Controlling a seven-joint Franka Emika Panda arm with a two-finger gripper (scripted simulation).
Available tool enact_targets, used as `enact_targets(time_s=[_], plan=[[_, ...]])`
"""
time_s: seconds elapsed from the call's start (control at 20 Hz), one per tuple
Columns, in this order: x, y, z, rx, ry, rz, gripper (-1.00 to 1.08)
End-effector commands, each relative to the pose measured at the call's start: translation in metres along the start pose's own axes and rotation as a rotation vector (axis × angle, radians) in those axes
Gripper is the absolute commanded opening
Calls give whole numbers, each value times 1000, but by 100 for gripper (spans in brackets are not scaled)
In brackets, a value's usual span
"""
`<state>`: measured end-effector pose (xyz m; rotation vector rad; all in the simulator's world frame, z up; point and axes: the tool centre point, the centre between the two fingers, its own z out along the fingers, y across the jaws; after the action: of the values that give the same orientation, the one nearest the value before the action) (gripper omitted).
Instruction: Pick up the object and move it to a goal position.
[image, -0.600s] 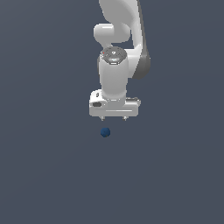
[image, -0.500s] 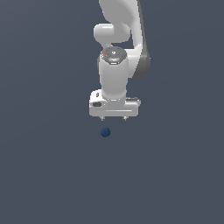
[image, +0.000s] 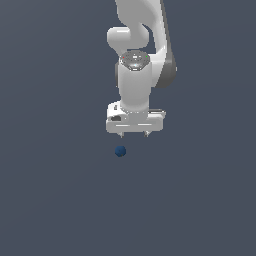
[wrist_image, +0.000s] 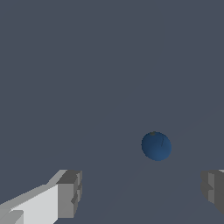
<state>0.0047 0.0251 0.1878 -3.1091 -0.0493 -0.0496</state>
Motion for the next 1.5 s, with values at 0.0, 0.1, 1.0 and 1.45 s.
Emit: enact_targets(time_s=[0.0, 0.1, 1.0, 1.45], plan=[[0, -2, -1, 2, 1, -5, 100], [0, 1, 1, 0, 0, 1, 100], [-18, 64, 101, -33, -28, 193, 100], [-20, 65, 111, -34, -30, 197, 100]])
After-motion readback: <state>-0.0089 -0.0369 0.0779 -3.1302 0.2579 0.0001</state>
